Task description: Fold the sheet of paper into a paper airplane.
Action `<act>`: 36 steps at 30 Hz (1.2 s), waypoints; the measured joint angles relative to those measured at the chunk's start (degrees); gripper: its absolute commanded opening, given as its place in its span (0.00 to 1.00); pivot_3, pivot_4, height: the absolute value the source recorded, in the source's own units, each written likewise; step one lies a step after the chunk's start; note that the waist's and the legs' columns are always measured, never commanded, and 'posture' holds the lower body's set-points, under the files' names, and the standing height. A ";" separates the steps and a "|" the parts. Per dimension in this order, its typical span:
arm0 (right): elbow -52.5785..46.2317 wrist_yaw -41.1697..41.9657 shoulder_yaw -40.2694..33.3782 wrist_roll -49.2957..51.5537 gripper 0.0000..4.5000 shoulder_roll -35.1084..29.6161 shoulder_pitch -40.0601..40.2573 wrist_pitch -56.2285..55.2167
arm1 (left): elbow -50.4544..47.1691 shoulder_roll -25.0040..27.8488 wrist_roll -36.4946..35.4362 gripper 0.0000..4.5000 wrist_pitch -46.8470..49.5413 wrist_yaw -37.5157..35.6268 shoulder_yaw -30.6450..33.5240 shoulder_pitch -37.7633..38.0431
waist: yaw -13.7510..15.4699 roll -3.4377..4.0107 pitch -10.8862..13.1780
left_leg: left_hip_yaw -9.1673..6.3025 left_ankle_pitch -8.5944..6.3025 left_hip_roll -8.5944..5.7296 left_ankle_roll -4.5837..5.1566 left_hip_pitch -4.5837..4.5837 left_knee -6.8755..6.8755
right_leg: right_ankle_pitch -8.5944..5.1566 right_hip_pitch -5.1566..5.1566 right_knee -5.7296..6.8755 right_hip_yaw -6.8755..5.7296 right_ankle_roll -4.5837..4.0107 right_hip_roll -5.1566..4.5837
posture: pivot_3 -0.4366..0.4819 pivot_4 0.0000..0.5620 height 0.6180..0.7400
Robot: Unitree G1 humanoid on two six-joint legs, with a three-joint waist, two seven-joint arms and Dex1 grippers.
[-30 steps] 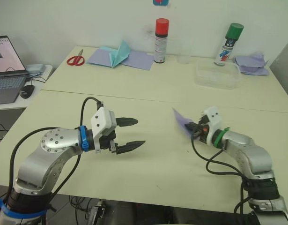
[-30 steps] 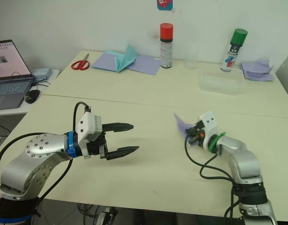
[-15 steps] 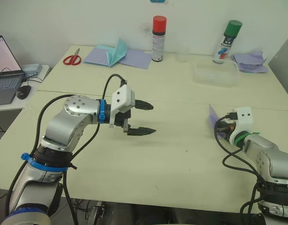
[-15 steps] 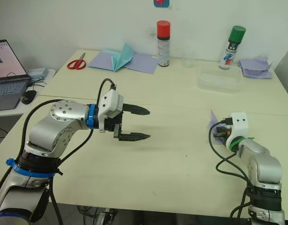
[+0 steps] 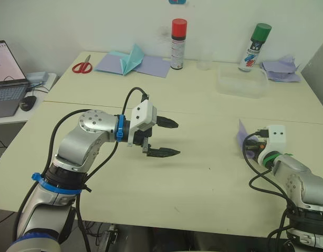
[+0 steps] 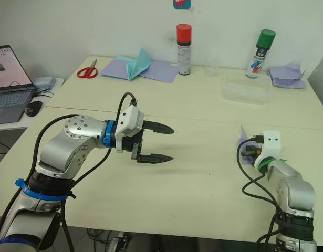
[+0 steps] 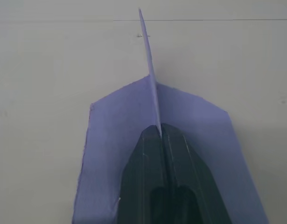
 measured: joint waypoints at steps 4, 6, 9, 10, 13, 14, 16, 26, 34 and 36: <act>0.73 -0.06 -0.17 0.61 0.00 0.00 -0.02 -0.73 | -0.02 0.01 0.00 1.00 0.00 0.01 0.00 0.30 | -0.01 0.00 0.00 | 0.00 -0.02 0.01 0.03 0.03 0.03 | -0.01 0.00 0.08 0.01 0.01 0.02 | 0.48 0.27 1.00; 1.22 -0.13 -0.29 0.99 0.00 0.00 -0.06 -1.17 | -0.03 0.01 0.02 1.00 0.00 0.05 0.00 0.61 | -0.01 0.00 0.00 | 0.00 -0.02 0.02 0.03 0.03 0.05 | -0.01 0.00 0.10 0.02 0.01 0.02 | 0.48 0.27 1.00; 1.75 -0.05 -0.28 1.12 0.00 0.00 -0.08 -1.84 | -0.04 0.00 0.07 1.00 0.00 0.14 0.00 0.76 | -0.01 0.00 0.00 | -0.01 -0.03 0.02 0.05 0.04 0.10 | -0.01 0.01 0.14 0.02 0.01 0.03 | 0.48 0.27 1.00; 1.89 -0.04 -0.27 1.14 0.00 0.00 -0.08 -2.02 | -0.07 -0.01 0.08 1.00 0.01 0.16 0.00 0.76 | -0.01 0.00 0.00 | -0.02 -0.03 0.02 0.06 0.04 0.12 | -0.01 0.02 0.15 0.02 0.01 0.03 | 0.48 0.27 1.00; 2.20 0.02 -0.21 1.16 0.00 -0.01 -0.07 -2.44 | -0.14 -0.01 0.07 1.00 0.02 0.19 0.00 0.76 | -0.01 0.00 0.00 | -0.03 -0.04 0.02 0.07 0.04 0.15 | -0.01 0.03 0.17 0.01 0.02 0.03 | 0.48 0.27 1.00; 2.26 0.03 -0.20 1.17 0.00 -0.02 -0.07 -2.54 | -0.14 -0.03 0.07 1.00 0.02 0.24 0.01 0.75 | -0.01 0.00 0.00 | -0.03 -0.04 0.02 0.08 0.04 0.16 | -0.01 0.03 0.17 0.01 0.02 0.03 | 0.48 0.27 1.00; 2.34 0.02 -0.13 1.18 0.00 -0.01 -0.06 -2.72 | -0.15 -0.17 0.07 1.00 0.05 0.39 0.04 0.75 | -0.01 0.00 0.00 | -0.03 -0.04 0.02 0.08 0.04 0.18 | -0.01 0.04 0.18 0.01 0.01 0.03 | 0.48 0.27 1.00; 2.61 -0.05 0.07 1.16 0.04 0.00 0.08 -3.50 | -0.14 -0.45 0.06 1.00 0.14 1.03 0.05 0.52 | -0.03 0.00 0.00 | -0.04 -0.05 0.03 0.09 0.04 0.20 | -0.01 0.04 0.20 0.01 0.02 0.04 | 0.48 0.27 1.00; 3.65 -0.08 0.14 1.19 0.64 0.10 0.38 -3.54 | -0.13 -0.45 0.06 1.00 0.14 0.85 0.05 -0.12 | -0.02 0.02 -0.01 | -0.04 -0.05 0.02 0.09 0.03 0.21 | -0.01 0.04 0.20 0.02 0.01 0.04 | 0.48 0.27 1.00; 3.65 -0.07 0.14 1.20 0.81 0.10 0.38 -3.67 | -0.13 -0.45 0.06 1.00 0.14 0.75 0.05 -0.12 | -0.01 0.02 -0.01 | -0.04 -0.05 0.02 0.09 0.03 0.23 | -0.01 0.04 0.20 0.02 0.01 0.04 | 0.48 0.27 1.00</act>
